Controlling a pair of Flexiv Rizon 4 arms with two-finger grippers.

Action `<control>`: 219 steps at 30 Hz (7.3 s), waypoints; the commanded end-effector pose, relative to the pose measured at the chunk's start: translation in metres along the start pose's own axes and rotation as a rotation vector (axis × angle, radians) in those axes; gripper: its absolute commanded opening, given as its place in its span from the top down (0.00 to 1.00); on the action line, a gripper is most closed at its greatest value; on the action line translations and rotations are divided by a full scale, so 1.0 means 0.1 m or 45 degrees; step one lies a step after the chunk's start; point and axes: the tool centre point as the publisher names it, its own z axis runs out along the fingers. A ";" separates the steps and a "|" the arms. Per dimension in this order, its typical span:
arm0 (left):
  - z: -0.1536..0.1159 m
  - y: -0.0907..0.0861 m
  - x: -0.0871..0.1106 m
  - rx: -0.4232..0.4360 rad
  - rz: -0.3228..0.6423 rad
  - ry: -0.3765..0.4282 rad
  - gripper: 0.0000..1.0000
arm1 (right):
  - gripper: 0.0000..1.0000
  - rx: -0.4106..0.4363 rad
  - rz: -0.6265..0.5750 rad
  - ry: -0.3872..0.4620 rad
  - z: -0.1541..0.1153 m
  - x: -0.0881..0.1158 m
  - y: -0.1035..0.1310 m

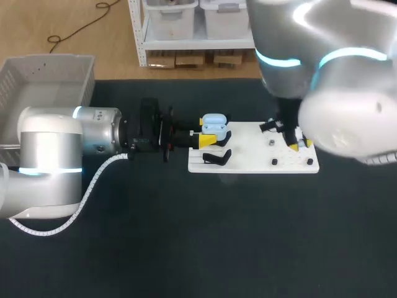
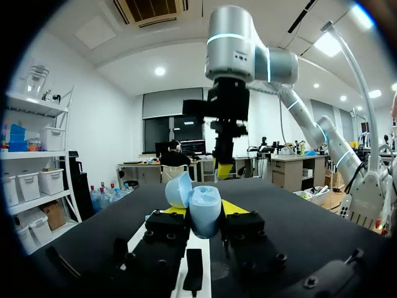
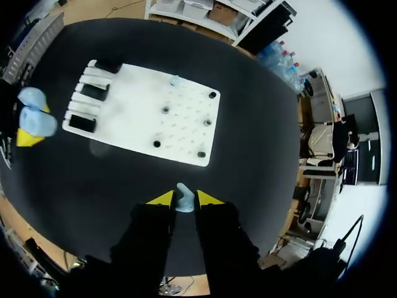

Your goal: Pick up each earbud case from the left stands, insert the matching earbuds, close the lid, and place the case in the box.

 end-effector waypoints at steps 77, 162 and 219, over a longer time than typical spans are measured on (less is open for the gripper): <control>0.14 -0.10 0.09 -0.019 0.086 -0.029 1.00 | 1.00 -0.103 0.603 0.327 -0.76 -0.33 1.07; 0.14 -0.10 0.09 -0.019 0.086 -0.029 1.00 | 1.00 0.057 0.775 0.418 -0.58 -0.51 1.29; 0.14 -0.10 0.09 -0.019 0.086 -0.029 1.00 | 0.61 -0.581 0.614 -0.043 -0.77 -0.34 0.27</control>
